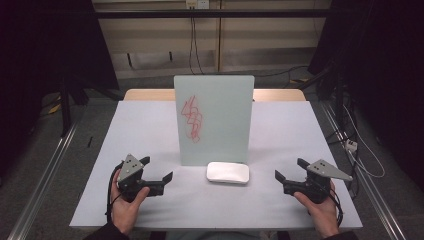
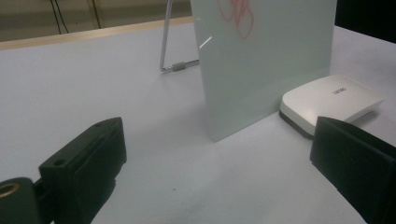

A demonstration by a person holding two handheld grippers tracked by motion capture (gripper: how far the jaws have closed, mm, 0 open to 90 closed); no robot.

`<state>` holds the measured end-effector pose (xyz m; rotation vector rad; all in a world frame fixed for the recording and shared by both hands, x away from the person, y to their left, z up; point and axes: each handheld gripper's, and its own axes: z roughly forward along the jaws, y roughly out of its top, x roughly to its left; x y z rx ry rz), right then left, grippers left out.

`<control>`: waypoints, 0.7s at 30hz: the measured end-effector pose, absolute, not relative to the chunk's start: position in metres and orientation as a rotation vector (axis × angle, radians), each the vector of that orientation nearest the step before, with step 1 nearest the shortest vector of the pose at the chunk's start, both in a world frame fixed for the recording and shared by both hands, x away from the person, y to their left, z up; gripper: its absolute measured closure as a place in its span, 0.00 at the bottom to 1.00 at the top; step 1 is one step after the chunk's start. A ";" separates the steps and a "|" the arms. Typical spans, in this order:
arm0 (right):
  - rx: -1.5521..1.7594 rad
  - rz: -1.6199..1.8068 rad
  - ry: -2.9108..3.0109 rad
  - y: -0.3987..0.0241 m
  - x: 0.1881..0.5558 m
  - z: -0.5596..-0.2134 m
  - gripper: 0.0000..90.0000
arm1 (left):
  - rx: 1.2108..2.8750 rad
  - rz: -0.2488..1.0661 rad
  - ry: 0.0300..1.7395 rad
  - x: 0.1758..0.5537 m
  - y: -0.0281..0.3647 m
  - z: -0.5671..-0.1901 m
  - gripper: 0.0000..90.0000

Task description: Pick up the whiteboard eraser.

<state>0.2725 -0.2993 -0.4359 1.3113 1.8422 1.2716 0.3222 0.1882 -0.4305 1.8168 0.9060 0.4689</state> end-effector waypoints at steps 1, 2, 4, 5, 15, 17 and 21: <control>1.312 1.278 1.845 -0.300 0.273 -0.436 0.08 | 1.817 0.469 0.906 0.322 0.188 -0.431 0.04; 1.312 1.278 1.846 -0.300 0.273 -0.436 0.08 | 1.817 0.459 0.911 0.322 0.188 -0.431 0.04; 1.316 1.281 1.852 -0.300 0.273 -0.436 0.07 | 1.820 0.458 0.910 0.322 0.188 -0.431 0.04; 1.316 1.281 1.857 -0.300 0.274 -0.436 0.07 | 1.828 0.462 0.901 0.323 0.188 -0.431 0.04; 1.259 1.287 1.972 -0.286 0.271 -0.432 0.10 | 1.828 0.465 0.899 0.321 0.187 -0.430 0.05; 1.231 1.278 2.010 -0.280 0.271 -0.432 0.10 | 1.830 0.464 0.893 0.321 0.188 -0.430 0.05; 1.183 1.282 2.102 -0.269 0.272 -0.433 0.12 | 1.825 0.451 0.904 0.322 0.188 -0.431 0.05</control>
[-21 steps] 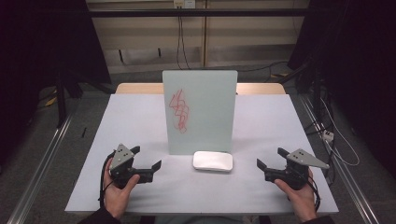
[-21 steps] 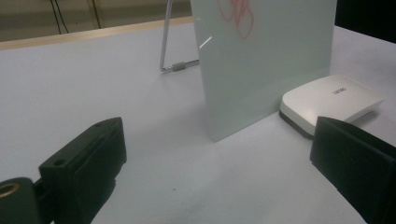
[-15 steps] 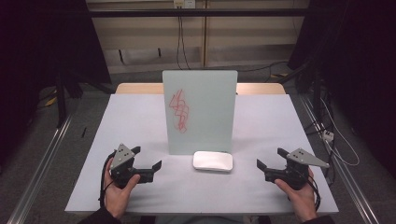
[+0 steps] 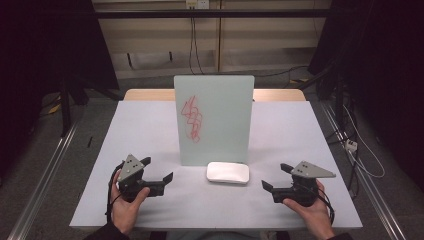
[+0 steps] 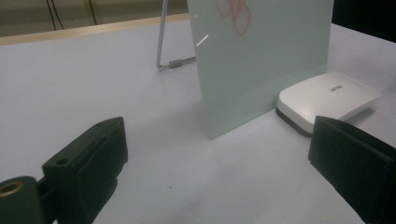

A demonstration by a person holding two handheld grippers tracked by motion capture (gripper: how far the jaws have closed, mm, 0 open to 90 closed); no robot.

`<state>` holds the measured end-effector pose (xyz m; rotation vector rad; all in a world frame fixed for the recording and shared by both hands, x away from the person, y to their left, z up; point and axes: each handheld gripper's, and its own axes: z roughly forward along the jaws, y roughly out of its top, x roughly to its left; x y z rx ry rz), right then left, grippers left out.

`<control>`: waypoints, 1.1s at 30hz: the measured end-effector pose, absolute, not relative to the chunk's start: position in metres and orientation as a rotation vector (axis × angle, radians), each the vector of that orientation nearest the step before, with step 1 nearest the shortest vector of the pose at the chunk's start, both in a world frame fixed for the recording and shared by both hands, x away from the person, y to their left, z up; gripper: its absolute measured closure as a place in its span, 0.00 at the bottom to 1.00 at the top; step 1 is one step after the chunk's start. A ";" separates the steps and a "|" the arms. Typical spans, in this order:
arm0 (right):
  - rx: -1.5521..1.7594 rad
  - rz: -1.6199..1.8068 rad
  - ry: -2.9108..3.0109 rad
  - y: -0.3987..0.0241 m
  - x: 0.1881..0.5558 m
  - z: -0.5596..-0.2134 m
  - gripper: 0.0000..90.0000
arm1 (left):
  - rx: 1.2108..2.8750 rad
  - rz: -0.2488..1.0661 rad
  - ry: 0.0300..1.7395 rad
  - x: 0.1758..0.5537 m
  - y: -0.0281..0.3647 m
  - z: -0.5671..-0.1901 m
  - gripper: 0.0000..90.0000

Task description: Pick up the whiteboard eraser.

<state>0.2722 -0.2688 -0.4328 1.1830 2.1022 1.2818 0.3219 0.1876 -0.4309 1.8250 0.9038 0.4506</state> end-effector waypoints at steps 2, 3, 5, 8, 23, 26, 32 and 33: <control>1.167 1.274 2.117 -0.267 0.273 -0.433 0.12 | 1.831 0.451 0.897 0.322 0.188 -0.431 0.05; 1.150 1.276 2.151 -0.263 0.276 -0.433 0.14 | 1.834 0.448 0.896 0.322 0.188 -0.431 0.05; 1.143 1.282 2.169 -0.260 0.278 -0.433 0.14 | 1.828 0.442 0.895 0.321 0.187 -0.431 0.05; 1.115 1.272 2.204 -0.253 0.280 -0.432 0.15 | 1.833 0.443 0.887 0.320 0.187 -0.431 0.05; 0.906 1.236 2.366 -0.209 0.305 -0.423 0.18 | 1.840 0.423 0.871 0.320 0.187 -0.431 0.05; 0.872 1.211 2.389 -0.204 0.309 -0.422 0.20 | 1.846 0.428 0.861 0.320 0.187 -0.430 0.06; 0.810 1.169 2.444 -0.193 0.323 -0.420 0.22 | 1.843 0.414 0.868 0.320 0.187 -0.431 0.06; 0.810 1.169 2.444 -0.193 0.323 -0.420 0.22 | 1.843 0.413 0.869 0.320 0.187 -0.431 0.06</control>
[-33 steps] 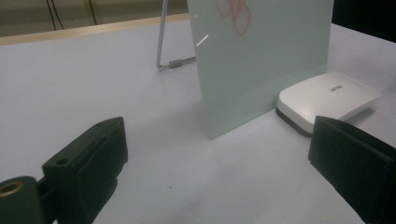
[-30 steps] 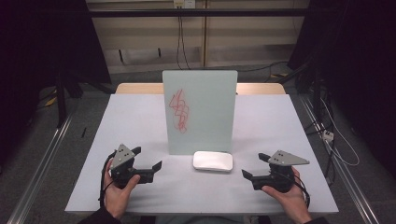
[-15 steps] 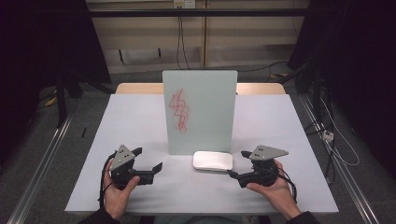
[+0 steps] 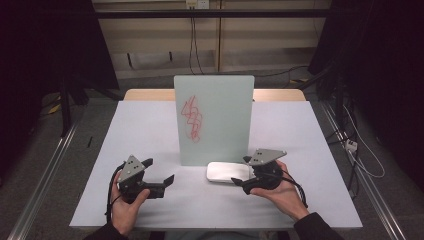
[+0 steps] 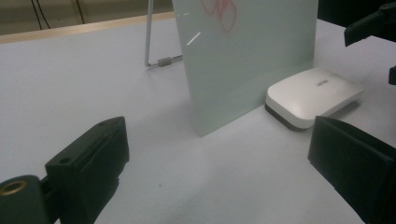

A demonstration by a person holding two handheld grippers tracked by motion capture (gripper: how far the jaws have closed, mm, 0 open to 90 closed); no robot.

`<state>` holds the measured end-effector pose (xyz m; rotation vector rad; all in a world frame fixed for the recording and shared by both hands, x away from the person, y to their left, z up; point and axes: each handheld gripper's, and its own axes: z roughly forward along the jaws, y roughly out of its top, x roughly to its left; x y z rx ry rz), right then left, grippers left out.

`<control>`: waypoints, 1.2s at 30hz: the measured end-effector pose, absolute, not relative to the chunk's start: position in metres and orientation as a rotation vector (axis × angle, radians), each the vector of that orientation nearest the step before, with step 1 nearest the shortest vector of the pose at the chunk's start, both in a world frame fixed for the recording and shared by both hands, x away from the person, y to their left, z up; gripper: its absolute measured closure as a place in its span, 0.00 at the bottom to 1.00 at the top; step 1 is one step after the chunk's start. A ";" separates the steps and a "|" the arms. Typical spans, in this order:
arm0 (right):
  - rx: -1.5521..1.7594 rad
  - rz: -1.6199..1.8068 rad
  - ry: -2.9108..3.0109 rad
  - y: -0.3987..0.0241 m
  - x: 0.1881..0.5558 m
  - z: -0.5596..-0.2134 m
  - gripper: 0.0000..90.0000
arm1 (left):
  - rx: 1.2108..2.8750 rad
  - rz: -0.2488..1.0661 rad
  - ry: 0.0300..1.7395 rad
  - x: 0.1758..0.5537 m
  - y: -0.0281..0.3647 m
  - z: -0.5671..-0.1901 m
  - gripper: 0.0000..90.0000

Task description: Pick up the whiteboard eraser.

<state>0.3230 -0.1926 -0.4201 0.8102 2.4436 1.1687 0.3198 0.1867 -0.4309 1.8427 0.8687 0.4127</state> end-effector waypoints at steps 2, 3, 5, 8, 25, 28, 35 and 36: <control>0.788 1.136 2.475 -0.188 0.329 -0.421 0.22 | 1.849 0.415 0.866 0.320 0.187 -0.431 0.06; 0.788 1.136 2.475 -0.188 0.329 -0.421 0.22 | 1.855 0.418 0.858 0.321 0.187 -0.431 0.06; 0.778 1.114 2.506 -0.184 0.337 -0.422 0.23 | 1.857 0.416 0.858 0.321 0.187 -0.431 0.06; 0.773 1.096 2.527 -0.182 0.341 -0.424 0.23 | 1.854 0.417 0.859 0.321 0.187 -0.431 0.06; 0.586 0.969 2.709 -0.157 0.362 -0.431 0.31 | 1.850 0.408 0.872 0.321 0.187 -0.432 0.05; 0.570 0.961 2.717 -0.154 0.363 -0.432 0.29 | 1.851 0.411 0.866 0.321 0.187 -0.431 0.05; 0.559 0.949 2.741 -0.154 0.367 -0.435 0.29 | 1.847 0.405 0.872 0.321 0.188 -0.432 0.05; 0.553 0.941 2.745 -0.154 0.367 -0.436 0.28 | 1.847 0.405 0.873 0.321 0.188 -0.432 0.05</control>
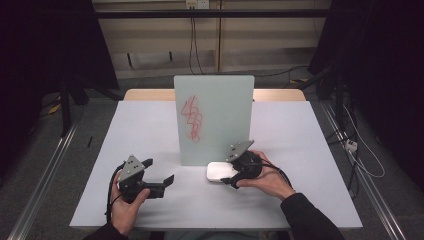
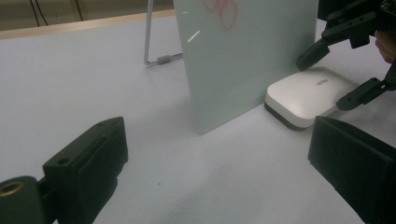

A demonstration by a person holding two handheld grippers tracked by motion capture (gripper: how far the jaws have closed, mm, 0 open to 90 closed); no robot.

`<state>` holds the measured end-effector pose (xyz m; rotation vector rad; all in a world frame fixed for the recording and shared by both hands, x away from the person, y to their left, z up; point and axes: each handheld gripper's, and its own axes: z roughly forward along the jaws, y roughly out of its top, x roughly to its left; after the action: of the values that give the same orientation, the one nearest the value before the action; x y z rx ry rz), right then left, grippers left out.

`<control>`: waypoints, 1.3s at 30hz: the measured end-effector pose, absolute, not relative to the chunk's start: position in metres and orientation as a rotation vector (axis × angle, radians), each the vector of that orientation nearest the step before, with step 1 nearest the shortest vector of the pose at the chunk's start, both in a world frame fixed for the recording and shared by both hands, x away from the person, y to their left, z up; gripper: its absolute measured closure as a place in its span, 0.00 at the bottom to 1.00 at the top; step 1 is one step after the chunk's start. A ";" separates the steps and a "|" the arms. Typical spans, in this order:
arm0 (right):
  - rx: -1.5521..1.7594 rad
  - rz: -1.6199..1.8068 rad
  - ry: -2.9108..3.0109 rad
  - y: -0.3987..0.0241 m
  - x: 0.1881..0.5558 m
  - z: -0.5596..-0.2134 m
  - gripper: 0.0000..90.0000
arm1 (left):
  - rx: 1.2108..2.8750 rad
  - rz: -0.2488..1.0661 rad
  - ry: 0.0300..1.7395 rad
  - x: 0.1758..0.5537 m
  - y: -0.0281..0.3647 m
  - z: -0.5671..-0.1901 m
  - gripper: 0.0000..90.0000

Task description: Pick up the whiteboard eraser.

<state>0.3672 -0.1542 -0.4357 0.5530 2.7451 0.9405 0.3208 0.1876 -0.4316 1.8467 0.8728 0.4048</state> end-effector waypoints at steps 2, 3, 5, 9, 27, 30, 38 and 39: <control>0.536 0.934 2.744 -0.154 0.368 -0.436 0.28 | 1.849 0.403 0.871 0.321 0.187 -0.432 0.05; 0.529 0.925 2.747 -0.153 0.367 -0.437 0.28 | 1.850 0.403 0.871 0.321 0.187 -0.432 0.05; 0.509 0.914 2.757 -0.153 0.368 -0.438 0.28 | 1.848 0.403 0.872 0.321 0.187 -0.432 0.05; 0.500 0.890 2.787 -0.151 0.371 -0.438 0.29 | 1.847 0.404 0.871 0.321 0.188 -0.432 0.05; 0.333 0.766 2.896 -0.147 0.381 -0.436 0.33 | 1.842 0.398 0.874 0.321 0.188 -0.432 0.05; 0.303 0.739 2.915 -0.146 0.382 -0.434 0.34 | 1.847 0.399 0.874 0.321 0.188 -0.432 0.05; 0.306 0.732 2.927 -0.145 0.381 -0.431 0.35 | 1.844 0.398 0.874 0.321 0.189 -0.432 0.05; 0.310 0.735 2.930 -0.145 0.380 -0.431 0.35 | 1.842 0.398 0.875 0.321 0.188 -0.432 0.05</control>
<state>0.3804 -0.1452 -0.4312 0.3097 2.9305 0.7349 0.3207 0.1885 -0.4320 1.8418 0.8747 0.3982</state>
